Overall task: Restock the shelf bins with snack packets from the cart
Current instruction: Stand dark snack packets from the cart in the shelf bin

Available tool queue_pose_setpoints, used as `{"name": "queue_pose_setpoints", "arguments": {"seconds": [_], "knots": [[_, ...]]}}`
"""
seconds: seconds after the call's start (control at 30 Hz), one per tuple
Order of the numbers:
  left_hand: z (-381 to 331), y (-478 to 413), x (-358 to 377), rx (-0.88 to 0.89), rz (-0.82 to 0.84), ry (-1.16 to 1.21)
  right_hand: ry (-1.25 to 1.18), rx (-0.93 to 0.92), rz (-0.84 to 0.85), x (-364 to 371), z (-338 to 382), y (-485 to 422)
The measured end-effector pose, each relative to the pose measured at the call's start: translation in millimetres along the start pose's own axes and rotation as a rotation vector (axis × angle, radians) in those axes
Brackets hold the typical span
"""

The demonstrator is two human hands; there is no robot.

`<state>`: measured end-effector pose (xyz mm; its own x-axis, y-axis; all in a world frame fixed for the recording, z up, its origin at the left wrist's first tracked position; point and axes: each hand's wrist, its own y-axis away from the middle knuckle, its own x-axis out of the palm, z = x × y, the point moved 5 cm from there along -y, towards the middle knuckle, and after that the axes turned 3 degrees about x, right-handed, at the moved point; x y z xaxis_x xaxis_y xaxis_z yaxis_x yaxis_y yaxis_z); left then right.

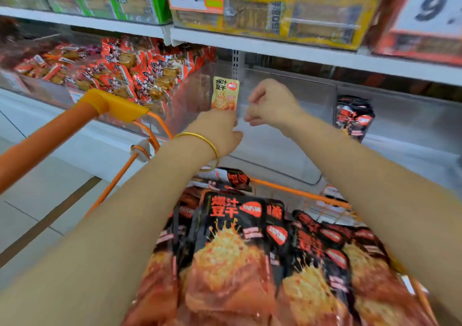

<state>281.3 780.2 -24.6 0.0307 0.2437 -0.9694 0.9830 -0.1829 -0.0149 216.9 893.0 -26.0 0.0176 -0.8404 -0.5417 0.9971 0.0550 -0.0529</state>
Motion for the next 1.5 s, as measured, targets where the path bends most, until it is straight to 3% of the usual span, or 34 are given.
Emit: {"name": "queue_pose_setpoints", "arguments": {"seconds": [0.1,0.3,0.43,0.5,0.63,0.8,1.03,1.13,1.2,1.3,1.37,1.5], "knots": [[-23,27,-6,0.093,-0.058,0.049,-0.040,-0.086,0.179,-38,1,84],[-51,68,-4,0.223,-0.021,0.169,0.234,-0.018,0.411,-62,-48,170],[-54,77,-1,0.238,-0.001,0.140,0.588,-0.057,0.639,-45,-61,184],[-53,81,0,0.236,0.026,0.175,0.701,-0.065,0.673,-38,-66,187],[-52,86,-2,0.240,0.019,0.218,0.615,-0.063,0.598,-41,-66,184],[-63,87,-3,0.260,-0.019,0.402,0.115,0.010,0.555,-67,-60,177],[-120,73,13,0.229,0.221,0.704,-0.301,0.045,0.349,-120,-62,156],[-133,46,13,0.178,0.076,0.798,-0.540,0.158,0.218,-143,-82,146],[-140,24,16,0.141,-0.047,0.783,-0.692,0.272,0.222,-153,-101,143],[-162,-2,22,0.155,-0.168,0.779,-0.539,0.357,0.266,-161,-123,139],[-178,-13,25,0.216,-0.236,0.711,-0.481,0.372,0.202,-170,-135,126],[-186,-34,40,0.299,-0.291,0.136,-0.398,0.484,-0.104,-190,-175,89]]}}
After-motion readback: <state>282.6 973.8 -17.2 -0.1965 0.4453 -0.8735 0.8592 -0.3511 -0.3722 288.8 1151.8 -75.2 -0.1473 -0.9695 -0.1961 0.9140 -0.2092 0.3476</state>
